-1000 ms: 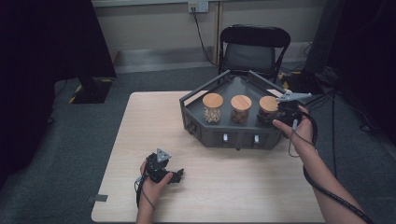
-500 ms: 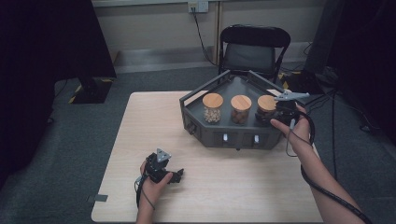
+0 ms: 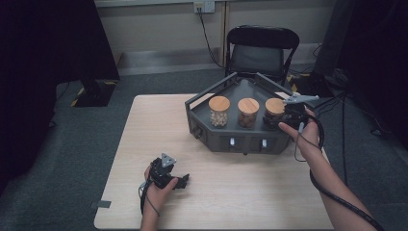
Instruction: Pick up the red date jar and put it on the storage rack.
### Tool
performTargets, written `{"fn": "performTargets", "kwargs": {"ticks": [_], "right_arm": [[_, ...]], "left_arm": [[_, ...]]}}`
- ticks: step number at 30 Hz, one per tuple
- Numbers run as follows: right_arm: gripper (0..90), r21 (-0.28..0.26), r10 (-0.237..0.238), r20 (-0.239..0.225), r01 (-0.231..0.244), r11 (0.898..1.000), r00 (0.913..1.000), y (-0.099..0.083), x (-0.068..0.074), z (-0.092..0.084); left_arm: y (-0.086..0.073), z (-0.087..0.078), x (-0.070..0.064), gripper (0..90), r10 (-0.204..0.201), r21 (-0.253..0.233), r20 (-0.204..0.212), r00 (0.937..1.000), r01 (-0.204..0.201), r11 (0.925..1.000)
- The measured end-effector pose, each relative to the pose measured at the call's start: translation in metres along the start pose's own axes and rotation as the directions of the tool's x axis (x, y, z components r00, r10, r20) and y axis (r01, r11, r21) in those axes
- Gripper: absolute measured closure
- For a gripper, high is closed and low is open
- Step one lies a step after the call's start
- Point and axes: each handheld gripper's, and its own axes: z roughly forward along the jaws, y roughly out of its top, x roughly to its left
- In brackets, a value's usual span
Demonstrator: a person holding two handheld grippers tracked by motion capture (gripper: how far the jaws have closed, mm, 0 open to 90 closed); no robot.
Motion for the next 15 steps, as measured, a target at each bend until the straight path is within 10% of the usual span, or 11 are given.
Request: {"fn": "performTargets", "kwargs": {"ticks": [15], "right_arm": [[4.8, 0.007, 0.031, -0.001, -0.031, 0.999, 0.9995, 0.0024, -0.0056, -0.0093]], "left_arm": [[-0.0008, -0.0005, -0.0009, 0.3, -0.004, -0.001, -0.003, 1.0, 0.004, 1.0]]}}
